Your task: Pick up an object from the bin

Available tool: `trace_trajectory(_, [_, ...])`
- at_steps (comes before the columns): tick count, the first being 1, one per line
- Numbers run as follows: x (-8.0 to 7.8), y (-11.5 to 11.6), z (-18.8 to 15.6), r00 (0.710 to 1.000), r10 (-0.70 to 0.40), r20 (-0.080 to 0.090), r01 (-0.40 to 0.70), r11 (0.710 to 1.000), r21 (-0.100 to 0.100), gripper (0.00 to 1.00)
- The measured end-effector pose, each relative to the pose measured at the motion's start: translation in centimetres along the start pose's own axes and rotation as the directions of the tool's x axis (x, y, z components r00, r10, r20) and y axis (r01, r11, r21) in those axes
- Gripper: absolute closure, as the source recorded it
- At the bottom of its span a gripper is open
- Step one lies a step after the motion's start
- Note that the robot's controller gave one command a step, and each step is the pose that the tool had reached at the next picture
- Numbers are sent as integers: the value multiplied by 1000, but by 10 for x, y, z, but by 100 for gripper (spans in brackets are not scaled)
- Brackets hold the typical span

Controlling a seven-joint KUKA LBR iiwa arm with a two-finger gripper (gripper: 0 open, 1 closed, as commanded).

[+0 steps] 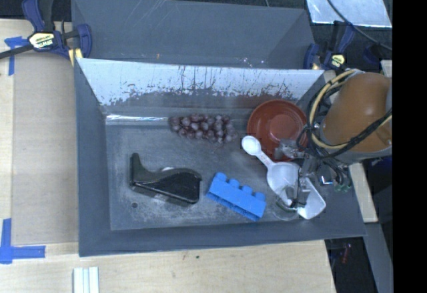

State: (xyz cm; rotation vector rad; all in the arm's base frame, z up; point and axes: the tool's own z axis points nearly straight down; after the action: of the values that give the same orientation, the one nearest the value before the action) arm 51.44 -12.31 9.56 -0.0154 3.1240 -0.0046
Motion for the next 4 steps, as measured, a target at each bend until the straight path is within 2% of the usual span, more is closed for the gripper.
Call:
trace_trajectory(1, [-22, 13, -5, 978, 207, 34, -207, 978, -5, 0])
trace_trajectory(2, [-22, 17, 25, 883, 469, 10, -469, 883, -3, 0])
trace_trajectory(3, [10, -9, 21, 930, 364, 45, -364, 932, -11, 100])
trace_trajectory(4, [10, -9, 20, 931, 363, 45, -363, 932, -11, 100])
